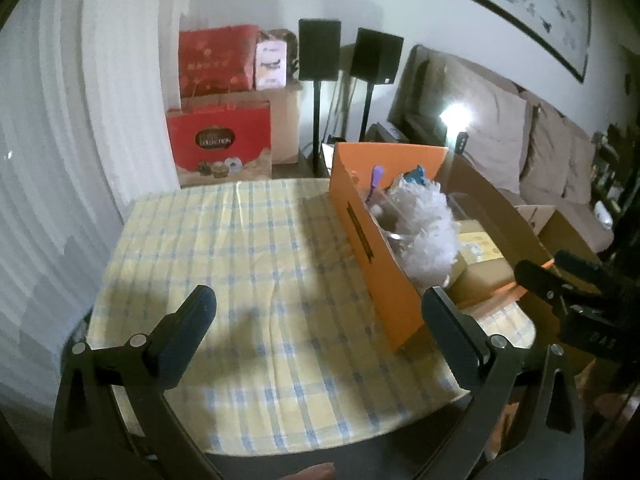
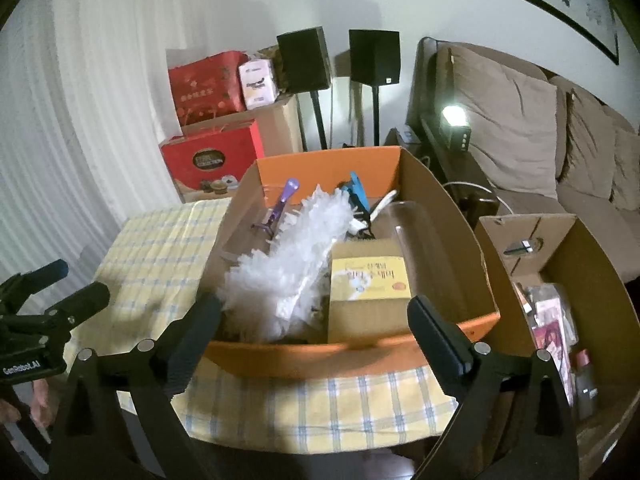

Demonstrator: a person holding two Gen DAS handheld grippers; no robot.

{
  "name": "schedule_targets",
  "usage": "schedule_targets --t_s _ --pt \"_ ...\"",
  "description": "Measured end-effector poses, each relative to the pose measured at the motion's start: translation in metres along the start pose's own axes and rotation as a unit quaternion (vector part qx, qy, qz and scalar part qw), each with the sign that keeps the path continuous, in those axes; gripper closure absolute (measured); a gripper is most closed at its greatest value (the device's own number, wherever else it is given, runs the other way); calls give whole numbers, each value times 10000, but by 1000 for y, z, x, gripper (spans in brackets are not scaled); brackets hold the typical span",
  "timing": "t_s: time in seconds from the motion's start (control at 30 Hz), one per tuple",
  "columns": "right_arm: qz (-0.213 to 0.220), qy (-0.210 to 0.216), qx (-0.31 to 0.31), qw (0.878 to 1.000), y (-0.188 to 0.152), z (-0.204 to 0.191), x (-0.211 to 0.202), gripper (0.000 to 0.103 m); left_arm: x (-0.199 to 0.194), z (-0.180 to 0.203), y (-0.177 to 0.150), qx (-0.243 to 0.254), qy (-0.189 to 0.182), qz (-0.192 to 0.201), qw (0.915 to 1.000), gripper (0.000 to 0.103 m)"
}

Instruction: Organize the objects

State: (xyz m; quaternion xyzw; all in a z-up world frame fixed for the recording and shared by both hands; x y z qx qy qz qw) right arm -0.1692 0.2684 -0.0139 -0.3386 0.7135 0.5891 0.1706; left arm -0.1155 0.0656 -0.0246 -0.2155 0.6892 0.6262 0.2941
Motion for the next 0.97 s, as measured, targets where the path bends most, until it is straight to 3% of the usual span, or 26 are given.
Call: schedule_targets --t_s 0.2,0.53,0.97 --pt "55 -152 -6 9999 -15 1 -9 7 2 1 -22 -184 -182 -189 9995 0" --pt "-54 -194 -56 9998 -40 -5 -10 7 -2 -2 -36 -166 117 -218 9996 0" --pt "-42 -244 -110 9996 -42 -10 -9 7 -5 -9 -40 -224 336 -205 9990 0"
Point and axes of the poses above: each gripper's, at about its wrist camera, not at the fingertips, and x roughly the way its jaws point, z to its right, y to its top, the point moved 7 cm from there along x, roughly the way its jaws point, and after that the axes turned 12 degrees about x, right-handed, at the moved point
